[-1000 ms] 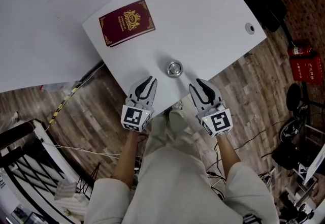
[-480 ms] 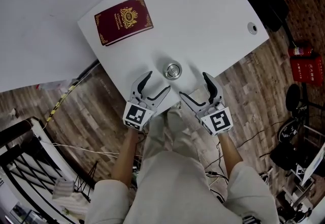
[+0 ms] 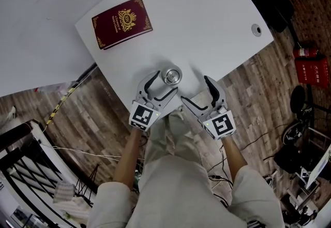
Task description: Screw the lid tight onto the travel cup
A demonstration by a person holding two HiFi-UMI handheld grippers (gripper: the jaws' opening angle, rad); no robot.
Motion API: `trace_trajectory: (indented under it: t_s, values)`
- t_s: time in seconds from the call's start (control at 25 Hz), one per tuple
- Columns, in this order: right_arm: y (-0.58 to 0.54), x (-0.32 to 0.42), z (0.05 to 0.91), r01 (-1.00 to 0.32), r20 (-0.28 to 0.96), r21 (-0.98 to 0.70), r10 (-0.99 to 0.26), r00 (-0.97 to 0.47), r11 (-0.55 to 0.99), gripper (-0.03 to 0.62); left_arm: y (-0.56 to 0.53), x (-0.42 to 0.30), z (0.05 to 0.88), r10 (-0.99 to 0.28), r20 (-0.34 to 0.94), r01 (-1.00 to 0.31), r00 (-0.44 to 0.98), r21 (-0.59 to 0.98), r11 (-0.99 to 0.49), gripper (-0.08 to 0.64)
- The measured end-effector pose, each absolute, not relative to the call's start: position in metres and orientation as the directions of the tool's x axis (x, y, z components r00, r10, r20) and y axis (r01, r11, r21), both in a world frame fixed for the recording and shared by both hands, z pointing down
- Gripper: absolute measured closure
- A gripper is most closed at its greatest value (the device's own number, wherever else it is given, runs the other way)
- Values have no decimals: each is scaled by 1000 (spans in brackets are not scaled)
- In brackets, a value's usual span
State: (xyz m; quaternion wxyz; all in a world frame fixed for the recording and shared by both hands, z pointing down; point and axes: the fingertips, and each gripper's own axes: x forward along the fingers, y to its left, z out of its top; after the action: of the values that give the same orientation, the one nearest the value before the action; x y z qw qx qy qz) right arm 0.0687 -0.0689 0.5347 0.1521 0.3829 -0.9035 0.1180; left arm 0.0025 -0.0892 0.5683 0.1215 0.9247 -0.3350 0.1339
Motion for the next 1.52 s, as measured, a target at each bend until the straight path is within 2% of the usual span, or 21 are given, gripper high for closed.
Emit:
trace_trajectory:
  t_s: [0.4, 0.64, 1.24, 1.52]
  values:
    - [-80, 52, 526, -681, 327, -111, -621, -713, 723, 182, -98, 9, 570, -582, 321, -640, 747, 111, -760, 238]
    - [-95, 32, 520, -630, 307, -95, -580, -755, 770, 219, -99, 10, 569, -582, 315, -638, 750, 108, -763, 238]
    - [-109, -15, 512, -404, 299, -21, -379, -875, 915, 295, -99, 8, 572, -577, 318, -630, 752, 90, -771, 240]
    - [-111, -28, 508, -345, 292, -27, -323, -900, 938, 302, -99, 8, 572, -575, 321, -627, 753, 83, -775, 241]
